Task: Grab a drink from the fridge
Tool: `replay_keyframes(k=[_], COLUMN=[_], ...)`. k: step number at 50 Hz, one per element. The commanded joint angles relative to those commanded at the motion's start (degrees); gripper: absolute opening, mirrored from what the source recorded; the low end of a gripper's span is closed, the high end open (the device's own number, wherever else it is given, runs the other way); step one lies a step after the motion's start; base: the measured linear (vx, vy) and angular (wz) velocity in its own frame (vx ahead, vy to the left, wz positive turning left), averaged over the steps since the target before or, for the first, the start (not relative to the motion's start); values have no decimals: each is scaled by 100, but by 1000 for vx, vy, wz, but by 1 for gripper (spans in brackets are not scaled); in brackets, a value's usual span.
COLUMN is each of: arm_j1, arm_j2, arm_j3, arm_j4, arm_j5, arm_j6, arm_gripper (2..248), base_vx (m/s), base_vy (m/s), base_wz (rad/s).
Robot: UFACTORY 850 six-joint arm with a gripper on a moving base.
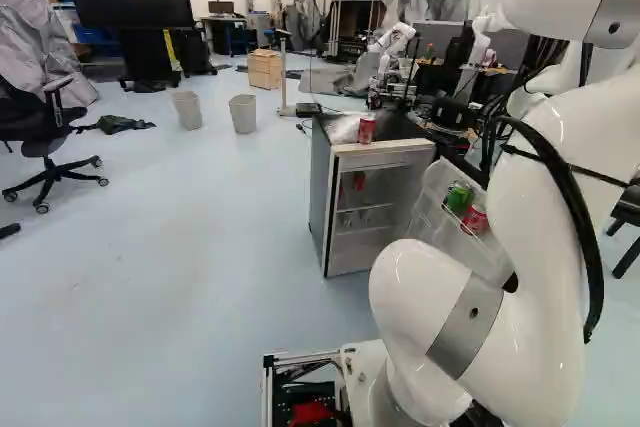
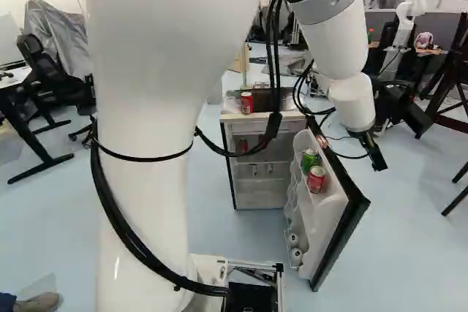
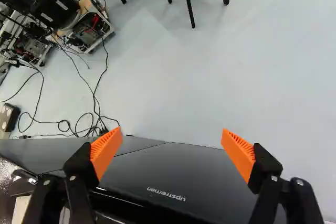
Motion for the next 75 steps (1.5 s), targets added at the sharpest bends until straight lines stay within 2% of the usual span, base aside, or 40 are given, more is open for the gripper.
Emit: replay_keyframes(k=[36, 75], arm_j1=[-14, -14], arm_j2=[-579, -613], arm_j3=[-190, -202], arm_j4=[0, -139], arm_j5=[-165, -630], arm_j6=[0, 0], arm_gripper=[247, 247], base_vx=[0, 0], base_vy=[0, 0], base_wz=[0, 0])
